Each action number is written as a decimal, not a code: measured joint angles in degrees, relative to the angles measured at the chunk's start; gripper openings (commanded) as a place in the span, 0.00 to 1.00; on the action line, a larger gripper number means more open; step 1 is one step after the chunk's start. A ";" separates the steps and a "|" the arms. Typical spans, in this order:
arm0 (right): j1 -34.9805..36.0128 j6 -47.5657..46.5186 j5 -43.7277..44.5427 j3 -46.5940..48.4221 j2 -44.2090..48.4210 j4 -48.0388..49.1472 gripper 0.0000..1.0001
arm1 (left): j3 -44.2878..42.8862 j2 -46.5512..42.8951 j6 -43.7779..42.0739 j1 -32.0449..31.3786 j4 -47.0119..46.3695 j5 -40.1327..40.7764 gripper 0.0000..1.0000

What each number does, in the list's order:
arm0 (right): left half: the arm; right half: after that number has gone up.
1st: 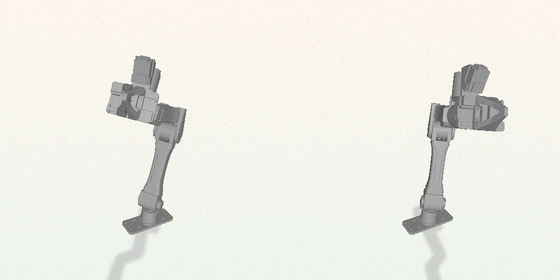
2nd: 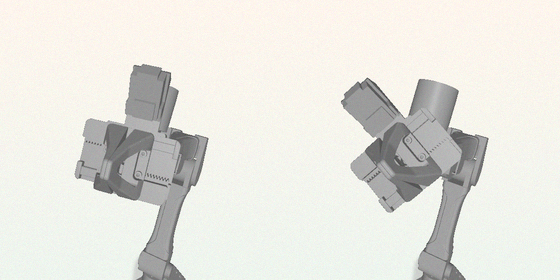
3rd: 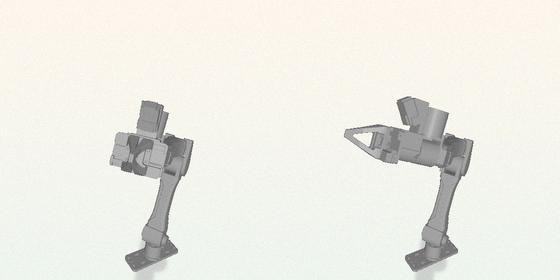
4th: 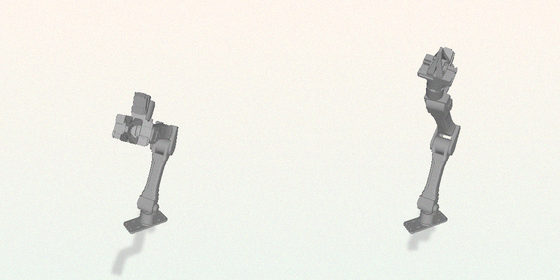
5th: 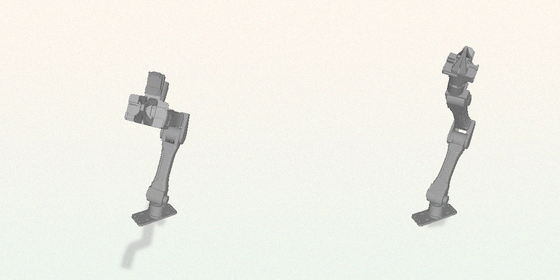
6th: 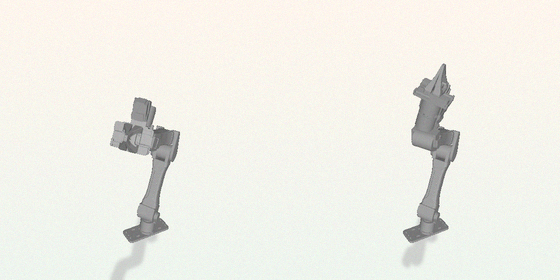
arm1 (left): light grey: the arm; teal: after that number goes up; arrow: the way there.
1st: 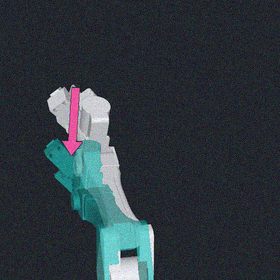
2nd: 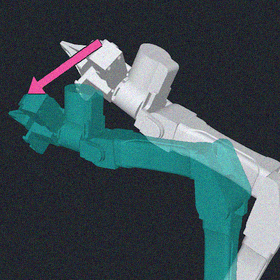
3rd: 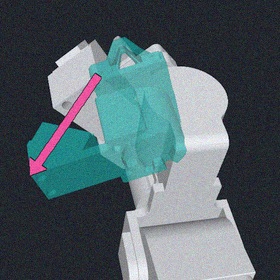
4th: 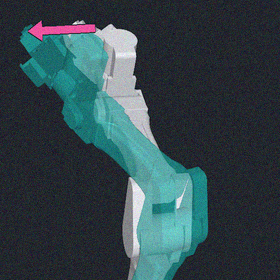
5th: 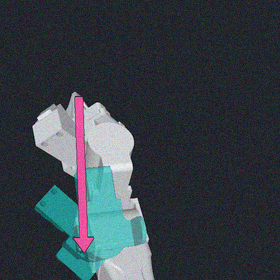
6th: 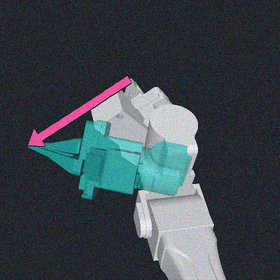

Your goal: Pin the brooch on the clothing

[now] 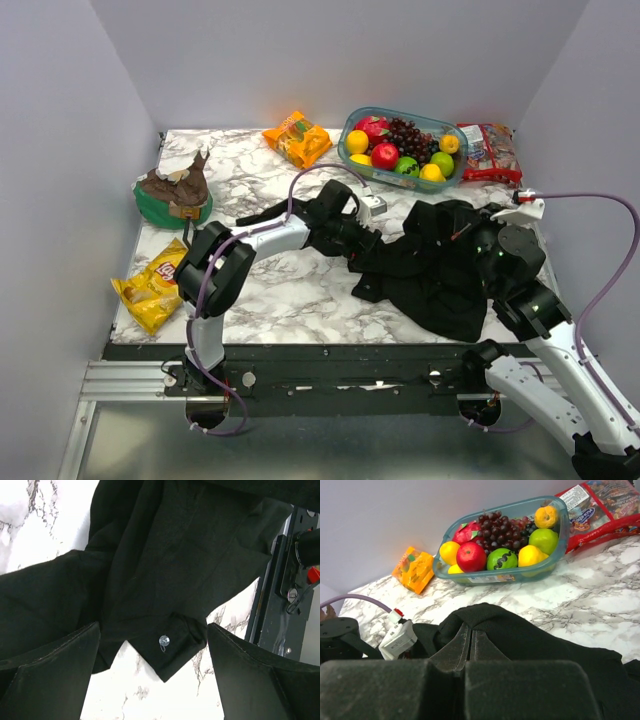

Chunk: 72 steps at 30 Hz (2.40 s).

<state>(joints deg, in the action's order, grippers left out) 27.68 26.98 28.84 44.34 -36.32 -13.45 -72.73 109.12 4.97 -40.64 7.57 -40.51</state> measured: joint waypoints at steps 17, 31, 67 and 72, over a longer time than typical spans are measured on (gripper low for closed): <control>-0.02 0.87 -1.20 -0.26 0.00 -0.09 0.01 | -0.02 3.72 0.94 -0.50 -4.76 -0.42 0.61; -0.02 -0.17 -1.11 -0.35 0.20 -1.22 0.01 | -2.32 1.97 -0.92 -2.34 0.61 8.07 0.00; 0.13 -32.35 -32.06 54.47 -11.50 0.87 0.01 | -35.15 -46.07 -11.98 -4.02 12.92 37.53 0.00; 0.11 -31.76 -23.91 56.30 -18.27 0.57 0.01 | -38.93 -40.02 -10.10 0.17 14.56 40.65 0.00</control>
<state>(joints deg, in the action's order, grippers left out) 27.79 -4.78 4.93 100.64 -54.59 -12.88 -111.66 69.10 -5.13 -40.47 22.13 0.14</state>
